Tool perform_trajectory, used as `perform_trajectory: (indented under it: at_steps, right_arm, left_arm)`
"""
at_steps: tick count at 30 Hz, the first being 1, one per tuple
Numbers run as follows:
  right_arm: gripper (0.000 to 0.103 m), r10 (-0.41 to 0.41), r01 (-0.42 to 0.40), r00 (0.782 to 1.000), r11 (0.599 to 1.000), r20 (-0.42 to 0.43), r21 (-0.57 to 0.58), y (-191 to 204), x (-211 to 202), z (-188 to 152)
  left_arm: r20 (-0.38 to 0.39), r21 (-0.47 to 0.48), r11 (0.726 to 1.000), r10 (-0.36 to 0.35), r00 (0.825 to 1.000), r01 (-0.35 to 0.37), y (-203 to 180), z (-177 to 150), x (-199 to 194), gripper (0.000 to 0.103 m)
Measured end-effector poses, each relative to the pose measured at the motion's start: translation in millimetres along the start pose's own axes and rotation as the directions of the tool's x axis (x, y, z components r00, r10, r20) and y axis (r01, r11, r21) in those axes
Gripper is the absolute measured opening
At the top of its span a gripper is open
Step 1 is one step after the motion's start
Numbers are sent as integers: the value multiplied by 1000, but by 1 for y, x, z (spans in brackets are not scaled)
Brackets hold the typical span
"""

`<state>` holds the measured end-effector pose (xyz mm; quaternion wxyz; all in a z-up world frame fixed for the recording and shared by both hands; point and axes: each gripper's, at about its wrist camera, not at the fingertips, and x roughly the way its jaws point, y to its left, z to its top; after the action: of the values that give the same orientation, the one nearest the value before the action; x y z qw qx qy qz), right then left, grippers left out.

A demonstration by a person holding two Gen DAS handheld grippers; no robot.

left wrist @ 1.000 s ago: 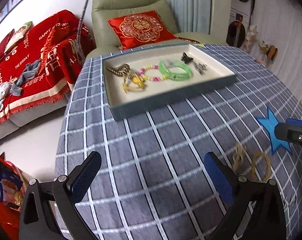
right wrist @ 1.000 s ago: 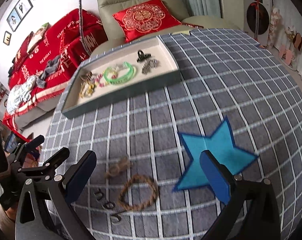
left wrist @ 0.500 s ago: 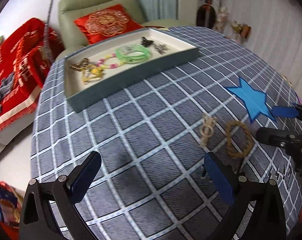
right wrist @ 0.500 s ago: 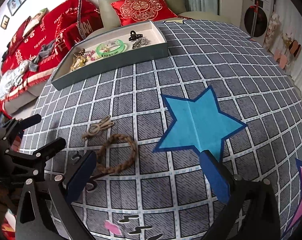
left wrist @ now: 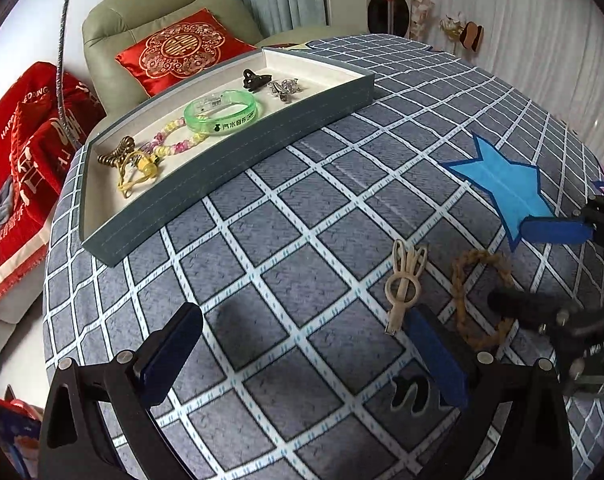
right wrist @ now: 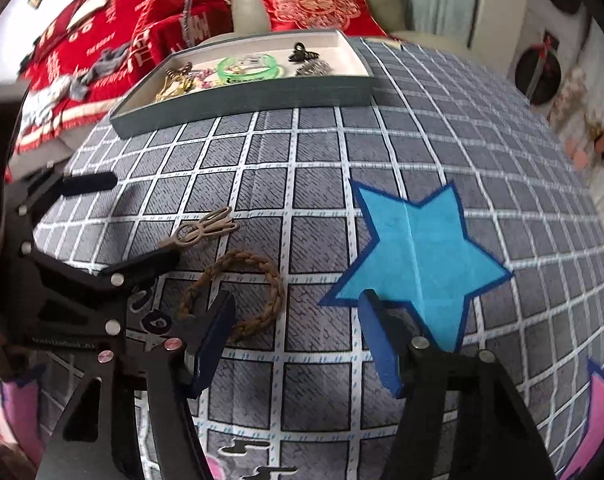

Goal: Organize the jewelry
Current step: 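Grasp the beige bunny-ear clip with the left tool while the right tool grasps the braided brown bracelet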

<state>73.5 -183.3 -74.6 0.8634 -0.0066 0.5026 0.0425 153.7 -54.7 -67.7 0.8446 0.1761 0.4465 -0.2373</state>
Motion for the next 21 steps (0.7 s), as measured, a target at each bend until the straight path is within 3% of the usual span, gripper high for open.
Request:
perform_trajectory:
  at_steps: [8, 11, 14, 18, 19, 21]
  right_arm:
    - [51, 9, -8, 1000, 998, 11, -59, 10, -2, -2]
    - [43, 16, -15, 1000, 997, 9, -72, 13, -2, -1]
    - [36, 22, -22, 1000, 997, 9, -73, 15, -2, -2]
    - [18, 24, -24, 1000, 997, 7, -80, 18, -3, -3]
    - [10, 21, -20, 1000, 996, 8, -81, 19, -3, -3]
    - [8, 18, -17, 1000, 997, 7, -76, 20, -3, -3]
  left_arm:
    - [8, 25, 999, -28, 1000, 28, -9, 11, 5, 103]
    - [5, 36, 998, -55, 998, 54, -15, 14, 5, 92]
    - [-2, 48, 993, -109, 994, 109, -21, 15, 3, 71]
    - [-8, 79, 986, -145, 989, 145, -30, 15, 0, 34]
    - [-9, 82, 986, -141, 990, 142, -31, 15, -1, 34]
    - [-6, 72, 987, -143, 990, 143, -31, 14, -1, 34]
